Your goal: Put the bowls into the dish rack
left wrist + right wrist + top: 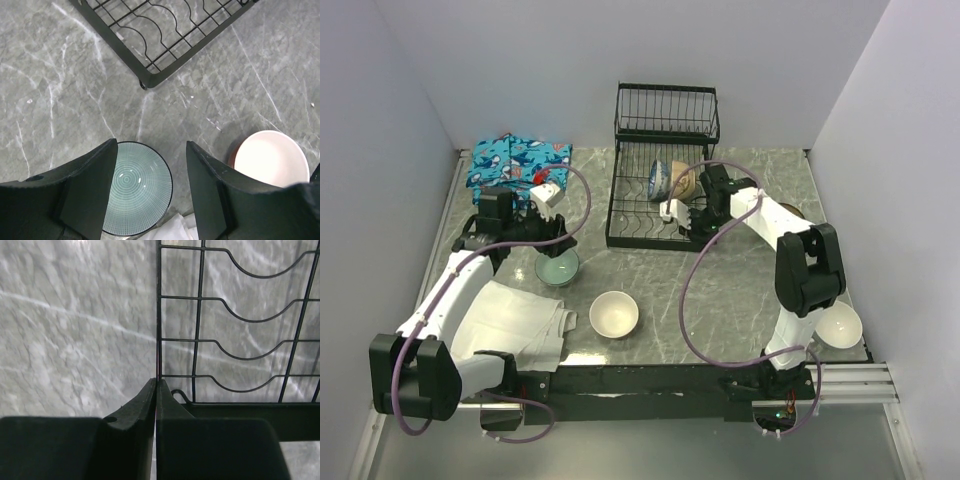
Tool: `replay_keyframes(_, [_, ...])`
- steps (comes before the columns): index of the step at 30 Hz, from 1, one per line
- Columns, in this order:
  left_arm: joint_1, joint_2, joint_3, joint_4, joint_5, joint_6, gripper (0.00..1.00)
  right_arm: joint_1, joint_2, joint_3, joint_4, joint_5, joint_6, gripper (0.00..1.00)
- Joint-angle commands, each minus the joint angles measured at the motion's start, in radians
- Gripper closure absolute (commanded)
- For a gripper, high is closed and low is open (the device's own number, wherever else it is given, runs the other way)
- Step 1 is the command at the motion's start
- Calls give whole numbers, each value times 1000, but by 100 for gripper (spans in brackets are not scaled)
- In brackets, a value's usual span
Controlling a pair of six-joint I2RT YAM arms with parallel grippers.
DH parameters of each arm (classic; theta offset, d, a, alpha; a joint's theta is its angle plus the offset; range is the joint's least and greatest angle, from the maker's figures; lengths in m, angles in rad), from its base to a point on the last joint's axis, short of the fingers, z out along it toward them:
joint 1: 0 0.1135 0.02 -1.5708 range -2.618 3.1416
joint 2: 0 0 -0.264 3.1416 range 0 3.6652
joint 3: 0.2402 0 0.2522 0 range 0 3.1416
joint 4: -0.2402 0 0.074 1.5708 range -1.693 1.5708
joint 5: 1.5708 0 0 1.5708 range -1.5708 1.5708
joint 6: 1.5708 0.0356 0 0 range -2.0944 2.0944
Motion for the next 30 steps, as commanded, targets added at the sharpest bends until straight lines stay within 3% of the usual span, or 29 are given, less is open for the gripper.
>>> replay_keyframes(1, [-8, 2, 51, -32, 81, 51, 37, -40, -89, -32, -56, 48, -52, 95])
replay_keyframes(11, [-169, 15, 94, -178, 124, 188, 37, -71, -103, -22, -76, 80, -56, 98])
replay_keyframes(15, [-293, -11, 66, -238, 71, 251, 36, -74, -124, -26, -86, 77, -44, 95])
replay_keyframes(17, [-321, -24, 46, -243, 55, 252, 36, -73, -156, -22, -93, 48, -24, 82])
replay_keyframes(18, [-336, -24, 49, -250, 55, 263, 36, -73, -172, -8, -113, 4, -15, 65])
replay_keyframes(19, [-344, -24, 51, -267, 49, 269, 36, -71, -210, 0, -121, -25, -4, 60])
replay_keyframes(25, [-483, -45, 36, -345, 1, 338, 35, -63, -405, -9, -81, -171, 271, 52])
replay_keyframes(28, [-560, -59, 13, -324, -22, 298, 35, -69, -532, -123, 37, -138, 422, 50])
replay_keyframes(30, [-601, -41, 17, -318, -20, 253, 34, -71, -589, -204, 147, -31, 589, 49])
